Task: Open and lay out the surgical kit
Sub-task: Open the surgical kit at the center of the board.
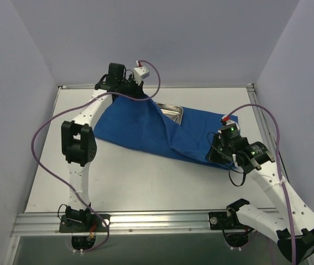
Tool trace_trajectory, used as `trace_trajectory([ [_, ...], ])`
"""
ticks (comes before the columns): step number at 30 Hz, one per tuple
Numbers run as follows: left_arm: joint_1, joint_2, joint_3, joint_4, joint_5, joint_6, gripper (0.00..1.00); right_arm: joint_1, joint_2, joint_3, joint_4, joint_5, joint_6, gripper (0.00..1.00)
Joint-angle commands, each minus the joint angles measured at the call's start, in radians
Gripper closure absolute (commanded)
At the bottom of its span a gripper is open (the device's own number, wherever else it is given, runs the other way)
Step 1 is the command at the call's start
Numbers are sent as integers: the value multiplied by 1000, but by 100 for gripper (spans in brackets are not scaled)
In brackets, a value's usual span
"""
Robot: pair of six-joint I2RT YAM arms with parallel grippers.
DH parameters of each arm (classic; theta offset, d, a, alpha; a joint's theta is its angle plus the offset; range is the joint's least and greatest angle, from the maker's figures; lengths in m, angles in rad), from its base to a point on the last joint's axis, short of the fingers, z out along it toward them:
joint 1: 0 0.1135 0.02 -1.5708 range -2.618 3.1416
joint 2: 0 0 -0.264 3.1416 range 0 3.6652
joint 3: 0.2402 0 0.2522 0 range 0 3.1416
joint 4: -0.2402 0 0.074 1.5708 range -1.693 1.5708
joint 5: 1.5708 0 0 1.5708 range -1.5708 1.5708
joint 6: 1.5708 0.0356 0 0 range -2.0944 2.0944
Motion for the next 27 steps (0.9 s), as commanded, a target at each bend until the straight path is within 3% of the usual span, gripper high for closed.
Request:
trace_trajectory([
  [1,-48,-169,-86,-4,-175,-247,98,1,-15,26,-25,-10,6,100],
  [14,-96,-784,-859,-146,-430,-727,98,0,-61,-8,-200,-99,-57,100],
  [18,-97,-923,-997,-176,-418,-856,98,0,-72,-47,-244,-130,-83,99],
  [27,-122,-1249,-1089,-318,-407,-1112,98,0,-87,-51,-359,-161,-137,98],
])
